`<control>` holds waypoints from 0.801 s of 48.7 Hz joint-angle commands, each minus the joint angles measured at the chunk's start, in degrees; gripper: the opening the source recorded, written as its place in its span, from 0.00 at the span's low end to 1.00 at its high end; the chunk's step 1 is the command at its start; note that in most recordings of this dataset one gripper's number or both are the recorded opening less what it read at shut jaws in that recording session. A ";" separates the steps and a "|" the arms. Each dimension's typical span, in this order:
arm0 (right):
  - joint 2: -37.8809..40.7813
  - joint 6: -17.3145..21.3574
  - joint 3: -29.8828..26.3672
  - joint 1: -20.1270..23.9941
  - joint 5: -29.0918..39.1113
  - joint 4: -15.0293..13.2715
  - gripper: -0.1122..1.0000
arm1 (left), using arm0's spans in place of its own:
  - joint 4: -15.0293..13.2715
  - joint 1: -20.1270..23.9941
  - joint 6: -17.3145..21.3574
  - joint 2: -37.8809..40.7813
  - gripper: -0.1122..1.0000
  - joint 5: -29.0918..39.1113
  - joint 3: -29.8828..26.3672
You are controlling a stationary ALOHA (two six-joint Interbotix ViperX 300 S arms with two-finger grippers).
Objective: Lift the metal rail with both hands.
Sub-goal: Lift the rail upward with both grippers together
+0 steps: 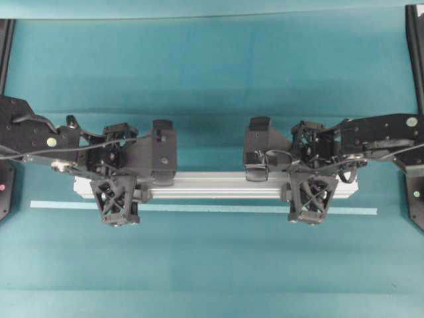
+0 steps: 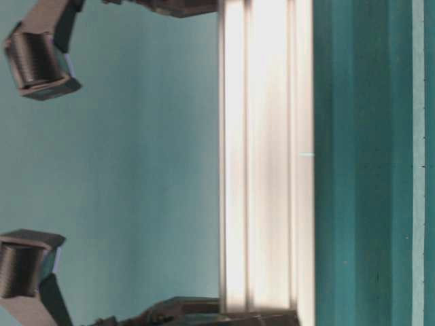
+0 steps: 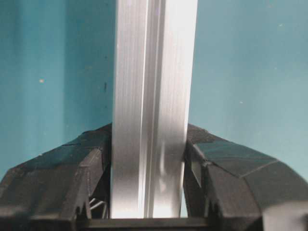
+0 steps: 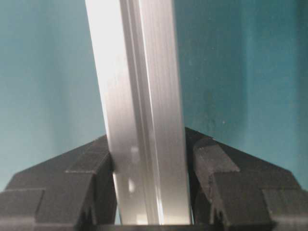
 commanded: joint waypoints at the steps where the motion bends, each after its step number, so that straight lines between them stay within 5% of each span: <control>1: -0.79 0.35 -2.29 -0.18 2.02 0.18 0.45 | 0.18 -0.09 0.00 -1.41 0.43 2.02 -2.90; 39: -0.44 0.35 -17.23 -0.18 20.04 1.14 0.45 | 0.18 -0.09 -0.09 -6.15 0.43 16.35 -14.33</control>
